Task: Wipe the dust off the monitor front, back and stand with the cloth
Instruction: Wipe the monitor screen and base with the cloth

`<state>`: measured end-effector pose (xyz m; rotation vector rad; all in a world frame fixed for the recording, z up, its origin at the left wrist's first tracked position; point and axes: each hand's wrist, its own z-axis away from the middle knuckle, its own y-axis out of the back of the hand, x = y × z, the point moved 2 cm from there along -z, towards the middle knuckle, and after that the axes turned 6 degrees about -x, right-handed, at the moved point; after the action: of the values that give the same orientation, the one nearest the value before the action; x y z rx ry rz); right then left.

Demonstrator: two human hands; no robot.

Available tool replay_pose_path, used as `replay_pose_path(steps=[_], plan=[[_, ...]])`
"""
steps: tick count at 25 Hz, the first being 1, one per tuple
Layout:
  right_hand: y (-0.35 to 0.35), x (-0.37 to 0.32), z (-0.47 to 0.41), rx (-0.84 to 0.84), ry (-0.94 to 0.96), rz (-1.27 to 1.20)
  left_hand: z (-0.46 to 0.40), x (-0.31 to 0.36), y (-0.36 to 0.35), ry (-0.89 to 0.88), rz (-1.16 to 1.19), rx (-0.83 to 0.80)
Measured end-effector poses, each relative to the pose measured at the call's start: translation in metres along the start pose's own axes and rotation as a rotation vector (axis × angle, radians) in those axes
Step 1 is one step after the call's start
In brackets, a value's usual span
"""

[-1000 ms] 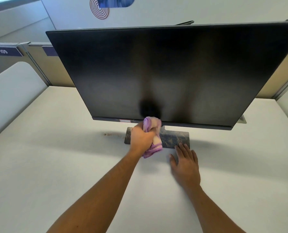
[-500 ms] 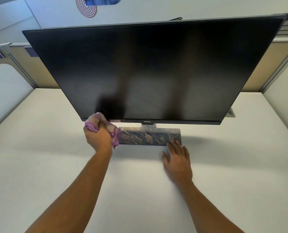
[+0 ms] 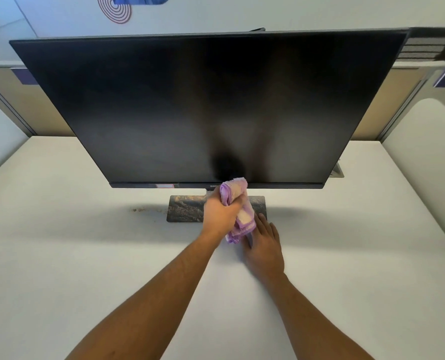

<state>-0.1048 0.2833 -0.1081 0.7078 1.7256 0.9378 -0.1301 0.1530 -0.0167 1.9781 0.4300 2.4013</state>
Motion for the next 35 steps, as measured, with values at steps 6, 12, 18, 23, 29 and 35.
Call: replay_pose_path(steps=[6,12,18,23,29,35], plan=[[0.024,-0.018,0.020,0.312,-0.310,-0.662,0.021,-0.007,0.000,0.046,-0.071,-0.025],[0.033,-0.040,0.016,0.078,-0.414,-1.033,0.051,-0.001,-0.013,-0.028,-0.013,-0.299],[0.044,-0.015,0.017,0.137,-0.502,-1.066,0.057,-0.005,-0.009,-0.044,0.039,-0.527],[0.067,0.024,0.011,0.436,-0.703,-1.126,0.034,-0.052,0.049,-0.117,-0.371,-0.095],[0.099,0.047,-0.025,0.590,-0.804,-0.934,0.016,-0.112,0.115,-0.061,-0.724,0.056],[0.061,-0.015,-0.042,0.528,-0.739,-0.893,0.018,-0.125,0.118,-0.054,-0.827,0.026]])
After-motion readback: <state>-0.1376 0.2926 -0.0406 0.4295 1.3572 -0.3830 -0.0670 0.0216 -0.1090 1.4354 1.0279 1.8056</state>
